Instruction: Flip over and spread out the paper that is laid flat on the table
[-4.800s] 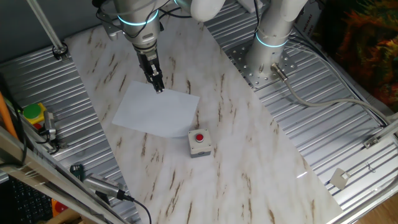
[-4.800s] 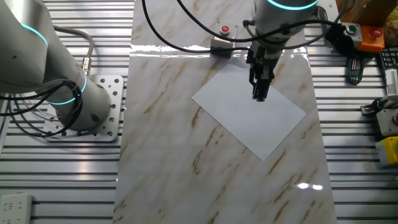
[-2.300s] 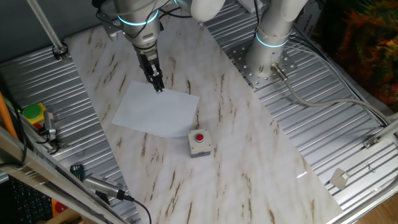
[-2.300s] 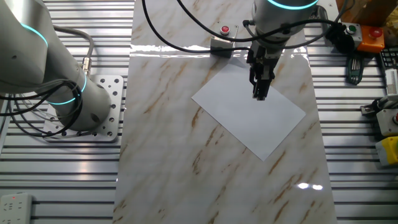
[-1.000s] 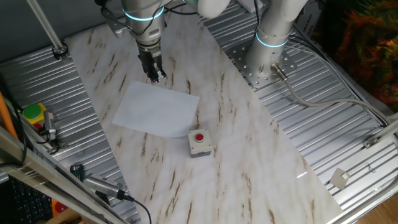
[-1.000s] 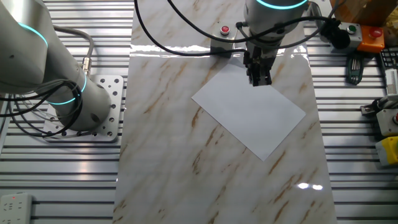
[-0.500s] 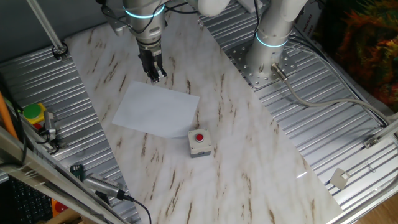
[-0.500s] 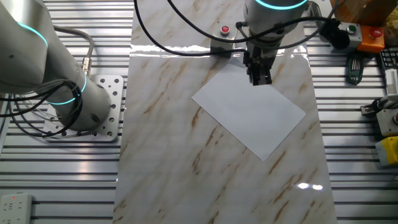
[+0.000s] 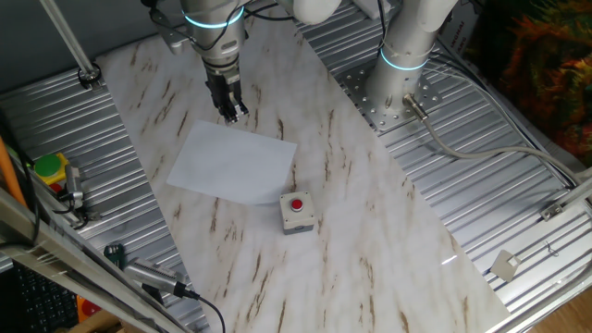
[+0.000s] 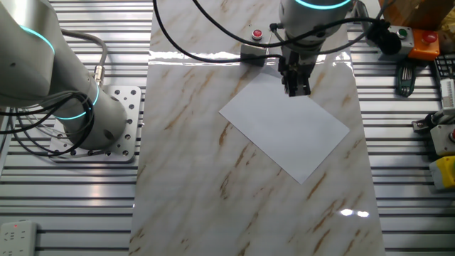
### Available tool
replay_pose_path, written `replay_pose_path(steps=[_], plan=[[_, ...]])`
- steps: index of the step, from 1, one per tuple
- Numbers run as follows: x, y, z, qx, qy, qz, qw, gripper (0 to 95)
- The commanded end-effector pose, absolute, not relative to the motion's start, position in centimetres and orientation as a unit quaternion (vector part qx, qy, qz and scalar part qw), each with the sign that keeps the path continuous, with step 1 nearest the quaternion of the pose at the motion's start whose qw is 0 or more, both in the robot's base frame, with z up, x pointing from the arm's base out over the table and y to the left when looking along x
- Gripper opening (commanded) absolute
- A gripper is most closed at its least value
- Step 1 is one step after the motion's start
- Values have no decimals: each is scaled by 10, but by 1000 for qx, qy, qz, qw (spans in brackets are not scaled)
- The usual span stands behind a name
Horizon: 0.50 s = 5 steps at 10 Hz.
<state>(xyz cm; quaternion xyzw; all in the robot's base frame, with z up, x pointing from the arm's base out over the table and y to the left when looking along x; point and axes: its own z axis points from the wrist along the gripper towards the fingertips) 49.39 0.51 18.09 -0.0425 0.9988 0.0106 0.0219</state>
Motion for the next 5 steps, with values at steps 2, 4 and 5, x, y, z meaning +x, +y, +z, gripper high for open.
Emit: replay_pose_path(steps=[2,4,5], plan=[[495,4,179,-37,999,10,22,0],[495,4,179,-36,999,10,23,0],[495,4,179,-36,999,10,23,0]])
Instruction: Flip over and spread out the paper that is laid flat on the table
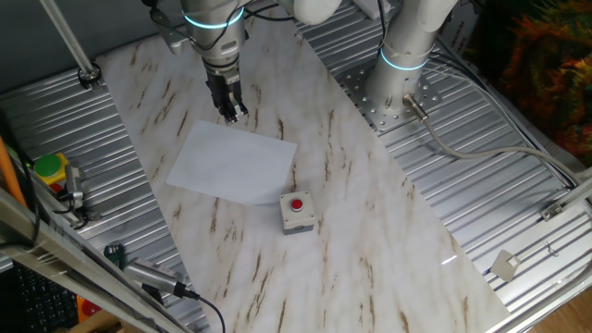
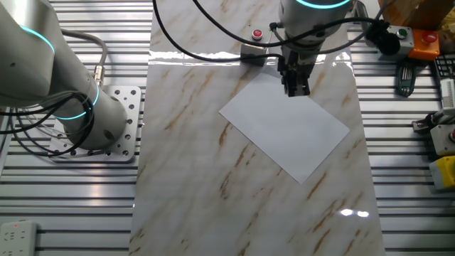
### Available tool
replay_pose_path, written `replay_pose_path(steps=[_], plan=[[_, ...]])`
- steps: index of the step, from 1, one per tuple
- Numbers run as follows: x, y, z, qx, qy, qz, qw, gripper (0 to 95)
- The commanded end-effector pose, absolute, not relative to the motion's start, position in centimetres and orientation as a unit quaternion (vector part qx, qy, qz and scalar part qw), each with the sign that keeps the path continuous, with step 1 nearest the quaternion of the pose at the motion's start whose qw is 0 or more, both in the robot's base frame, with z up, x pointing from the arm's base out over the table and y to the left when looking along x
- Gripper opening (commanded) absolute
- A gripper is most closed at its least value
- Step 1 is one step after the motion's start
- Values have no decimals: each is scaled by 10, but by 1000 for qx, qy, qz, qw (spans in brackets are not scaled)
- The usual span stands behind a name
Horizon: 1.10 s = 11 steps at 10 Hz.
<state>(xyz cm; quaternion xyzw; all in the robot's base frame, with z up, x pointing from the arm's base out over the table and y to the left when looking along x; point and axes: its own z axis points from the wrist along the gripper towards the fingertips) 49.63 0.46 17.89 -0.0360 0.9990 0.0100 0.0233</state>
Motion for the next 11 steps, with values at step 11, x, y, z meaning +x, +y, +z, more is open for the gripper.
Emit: replay_pose_path(steps=[11], plan=[[524,-70,94,-73,997,0,23,0]])
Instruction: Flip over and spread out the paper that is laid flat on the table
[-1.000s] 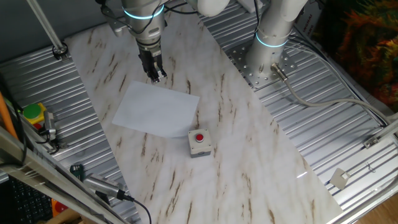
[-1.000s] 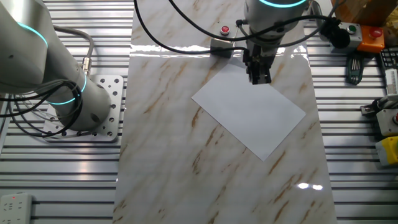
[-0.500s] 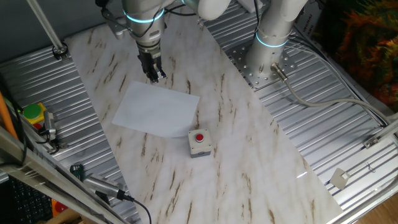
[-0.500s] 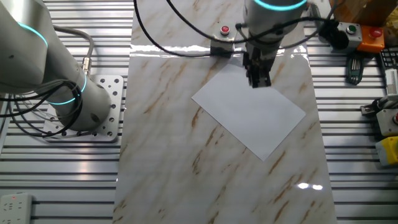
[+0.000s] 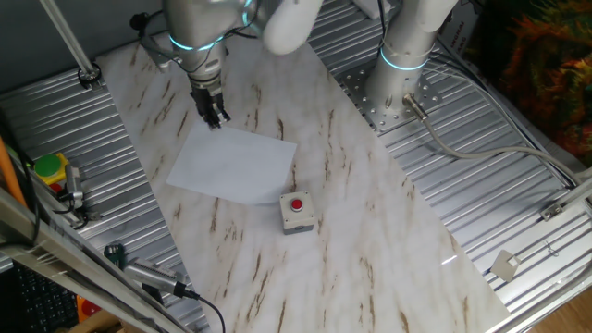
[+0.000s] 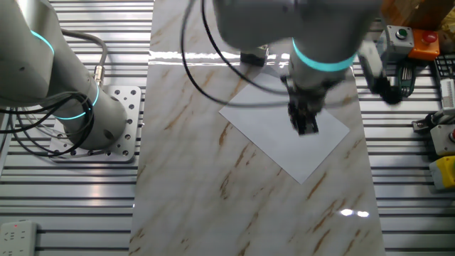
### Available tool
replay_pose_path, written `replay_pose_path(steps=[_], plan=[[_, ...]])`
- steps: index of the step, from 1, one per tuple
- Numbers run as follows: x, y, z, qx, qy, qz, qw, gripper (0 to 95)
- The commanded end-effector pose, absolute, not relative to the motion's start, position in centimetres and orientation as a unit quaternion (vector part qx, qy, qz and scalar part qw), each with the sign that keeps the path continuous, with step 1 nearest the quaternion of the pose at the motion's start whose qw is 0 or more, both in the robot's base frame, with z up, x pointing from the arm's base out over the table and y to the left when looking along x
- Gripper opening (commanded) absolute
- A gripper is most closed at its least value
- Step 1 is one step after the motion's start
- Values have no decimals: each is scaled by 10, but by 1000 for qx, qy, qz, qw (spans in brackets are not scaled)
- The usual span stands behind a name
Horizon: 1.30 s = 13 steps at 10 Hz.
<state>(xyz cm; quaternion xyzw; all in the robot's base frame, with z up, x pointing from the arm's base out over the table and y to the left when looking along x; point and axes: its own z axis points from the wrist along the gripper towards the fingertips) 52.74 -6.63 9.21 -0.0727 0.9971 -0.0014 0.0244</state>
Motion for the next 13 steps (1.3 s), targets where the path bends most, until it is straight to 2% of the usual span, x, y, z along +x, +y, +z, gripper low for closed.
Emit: replay_pose_path(steps=[1,5,13], plan=[[524,-72,94,-74,997,0,23,0],[524,-103,75,-84,996,7,20,0],[532,-122,44,-92,996,4,20,0]])
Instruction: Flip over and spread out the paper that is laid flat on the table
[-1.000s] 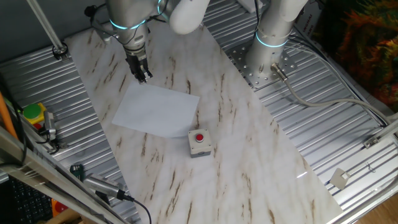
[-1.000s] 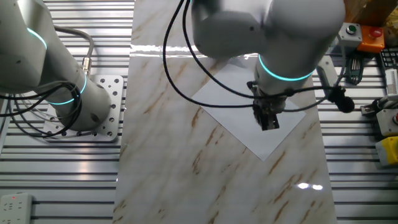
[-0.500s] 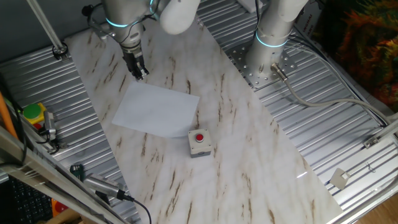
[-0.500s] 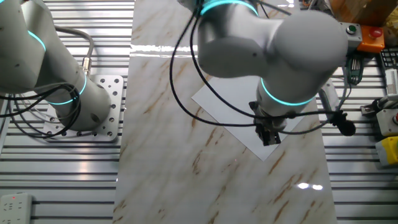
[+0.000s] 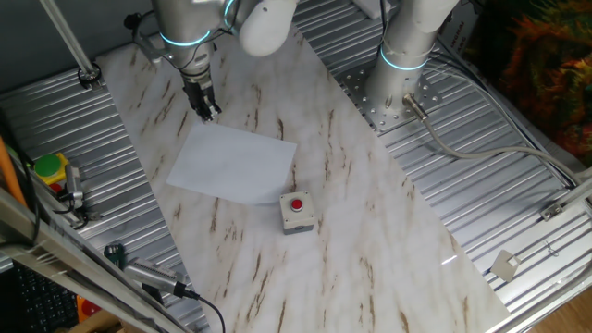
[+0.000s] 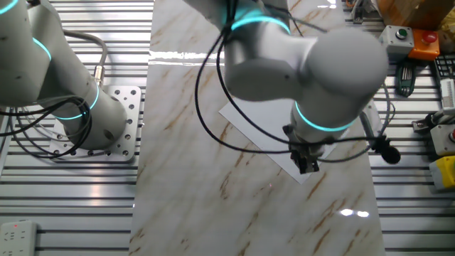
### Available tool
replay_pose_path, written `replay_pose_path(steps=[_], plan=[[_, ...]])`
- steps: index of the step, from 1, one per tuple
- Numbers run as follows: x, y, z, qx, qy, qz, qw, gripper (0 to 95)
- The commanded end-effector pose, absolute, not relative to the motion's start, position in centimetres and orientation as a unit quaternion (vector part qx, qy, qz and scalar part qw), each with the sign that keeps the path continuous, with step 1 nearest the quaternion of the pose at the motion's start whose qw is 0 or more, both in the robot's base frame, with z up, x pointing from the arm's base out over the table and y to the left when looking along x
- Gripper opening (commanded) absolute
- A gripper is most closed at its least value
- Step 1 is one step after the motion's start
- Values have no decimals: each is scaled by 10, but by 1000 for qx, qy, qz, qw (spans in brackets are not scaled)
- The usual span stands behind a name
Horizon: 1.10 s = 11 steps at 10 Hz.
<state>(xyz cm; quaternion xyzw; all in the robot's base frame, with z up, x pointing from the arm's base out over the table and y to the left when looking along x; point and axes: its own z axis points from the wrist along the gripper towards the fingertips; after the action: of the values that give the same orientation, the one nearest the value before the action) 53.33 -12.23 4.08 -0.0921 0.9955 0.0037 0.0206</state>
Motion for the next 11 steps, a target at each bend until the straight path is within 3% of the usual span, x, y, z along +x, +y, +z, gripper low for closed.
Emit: replay_pose_path(steps=[1,11], plan=[[535,-128,43,-96,995,5,19,0],[543,-145,23,-99,995,4,22,0]])
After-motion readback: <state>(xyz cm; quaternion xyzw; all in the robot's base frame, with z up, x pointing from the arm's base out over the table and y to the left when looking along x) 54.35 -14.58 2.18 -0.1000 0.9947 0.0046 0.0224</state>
